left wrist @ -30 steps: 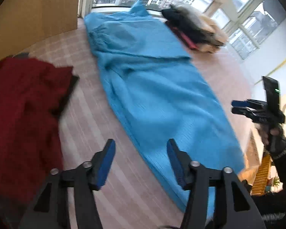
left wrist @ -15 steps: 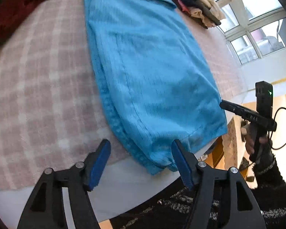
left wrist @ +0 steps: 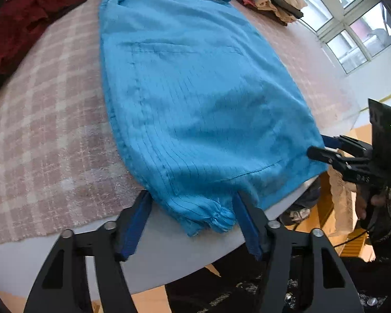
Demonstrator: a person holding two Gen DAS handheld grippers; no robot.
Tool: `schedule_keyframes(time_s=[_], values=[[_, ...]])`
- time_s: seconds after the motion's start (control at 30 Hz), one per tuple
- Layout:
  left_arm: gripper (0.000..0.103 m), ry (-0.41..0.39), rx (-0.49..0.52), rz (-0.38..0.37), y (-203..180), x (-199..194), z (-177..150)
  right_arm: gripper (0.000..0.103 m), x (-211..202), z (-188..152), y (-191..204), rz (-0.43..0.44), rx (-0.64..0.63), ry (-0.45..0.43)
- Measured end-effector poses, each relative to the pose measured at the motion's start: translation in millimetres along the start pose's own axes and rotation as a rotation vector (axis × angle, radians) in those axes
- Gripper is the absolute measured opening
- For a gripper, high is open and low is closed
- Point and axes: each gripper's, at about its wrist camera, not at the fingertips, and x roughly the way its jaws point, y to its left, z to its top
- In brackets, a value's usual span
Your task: Fold clothes
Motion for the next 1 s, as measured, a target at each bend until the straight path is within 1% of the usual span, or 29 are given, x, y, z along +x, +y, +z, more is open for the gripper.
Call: schedule_keyframes(time_s=[0.03, 0.07, 0.13, 0.17, 0.2, 0.37, 0.53, 0.6, 0.73, 0.8, 0.93, 1.0], values=[[0.028, 0.002, -0.015, -0.024, 2.5, 1.1, 0.3, 0.028, 0.6, -0.2, -0.1, 0.020, 0.006, 0.006], [0.020, 0.004, -0.030, -0.048, 5.0, 2.1, 0.6, 0.021, 2.0, 1.1, -2.7, 0.049, 0.023, 0.014], [0.017, -0.005, -0.037, -0.065, 6.7, 3.8, -0.2, 0.017, 2.8, 1.4, -13.5, 0.110, 0.079, 0.024], [0.013, -0.008, -0.033, -0.071, 6.3, 4.2, -0.6, 0.014, 3.0, 1.8, -19.0, 0.146, 0.114, 0.027], [0.010, -0.011, -0.043, -0.091, 9.6, 0.9, -0.7, 0.013, 2.9, 2.4, -24.3, 0.181, 0.150, 0.028], [0.007, -0.042, -0.101, -0.218, 24.8, -26.2, 4.3, 0.010, -14.5, 9.6, -37.6, 0.318, 0.284, -0.013], [0.006, -0.109, -0.107, -0.313, 29.0, -64.1, 24.3, 0.010, -47.9, 36.8, -35.1, 0.413, 0.327, -0.123], [0.006, -0.137, -0.101, -0.362, 30.1, -78.8, 41.4, 0.010, -62.4, 52.3, -35.4, 0.451, 0.331, -0.167], [0.006, -0.196, -0.052, -0.380, 32.0, -101.3, 81.7, 0.010, -74.5, 100.7, -32.6, 0.477, 0.318, -0.233], [0.007, -0.226, -0.045, -0.390, 36.9, -106.2, 105.7, 0.010, -71.2, 130.7, -35.0, 0.482, 0.322, -0.254], [0.007, -0.269, -0.048, -0.358, 47.7, -91.4, 169.7, 0.010, -54.1, 185.9, -52.5, 0.470, 0.352, -0.266], [0.007, -0.271, -0.068, -0.344, 64.3, -77.4, 200.6, 0.010, -40.5, 209.6, -70.7, 0.454, 0.394, -0.236]])
